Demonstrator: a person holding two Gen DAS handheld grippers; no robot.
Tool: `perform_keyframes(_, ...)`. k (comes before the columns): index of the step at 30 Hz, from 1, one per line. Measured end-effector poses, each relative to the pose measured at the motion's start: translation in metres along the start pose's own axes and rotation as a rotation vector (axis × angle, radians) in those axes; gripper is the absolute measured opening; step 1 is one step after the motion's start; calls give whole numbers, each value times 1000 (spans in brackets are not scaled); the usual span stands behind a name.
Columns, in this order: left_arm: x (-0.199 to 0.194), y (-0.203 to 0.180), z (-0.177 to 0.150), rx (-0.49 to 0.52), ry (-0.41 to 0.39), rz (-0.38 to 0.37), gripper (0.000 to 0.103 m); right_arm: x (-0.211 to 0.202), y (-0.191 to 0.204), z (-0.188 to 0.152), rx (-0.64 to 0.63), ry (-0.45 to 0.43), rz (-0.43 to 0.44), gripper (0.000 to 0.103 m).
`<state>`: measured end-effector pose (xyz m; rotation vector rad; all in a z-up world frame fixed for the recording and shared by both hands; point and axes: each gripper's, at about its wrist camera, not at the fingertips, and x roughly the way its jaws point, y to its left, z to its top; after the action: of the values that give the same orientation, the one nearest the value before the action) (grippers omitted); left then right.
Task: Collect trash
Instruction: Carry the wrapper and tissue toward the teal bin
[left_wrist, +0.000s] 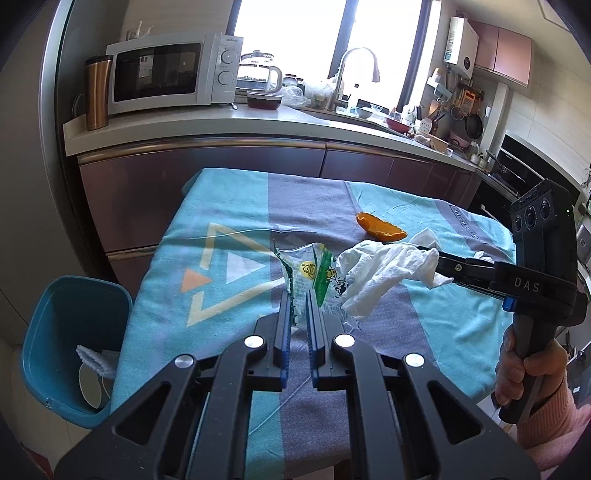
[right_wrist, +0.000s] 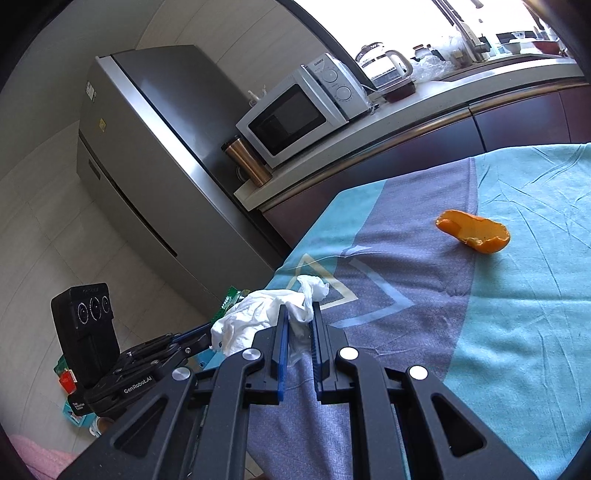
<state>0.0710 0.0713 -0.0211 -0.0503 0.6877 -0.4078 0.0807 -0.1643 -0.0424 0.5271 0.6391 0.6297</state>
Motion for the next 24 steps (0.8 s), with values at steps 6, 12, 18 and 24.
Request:
perform_keyframes(6,-8,14,-3,-21,-11,25,8,11,8,-1,-7,19,15,10)
perform_keyframes(12,-16,26,-7,-44,-17,52,8,23,16,0,-17,37,27,10)
perform_keyframes(18,-22,39,-8,-69,-24,73,8,34,25,-1,-29,58,44,10)
perform_keyframes(24,-30,50,-10,-90,-36,100,8,46,35,0,-45,77,63,10)
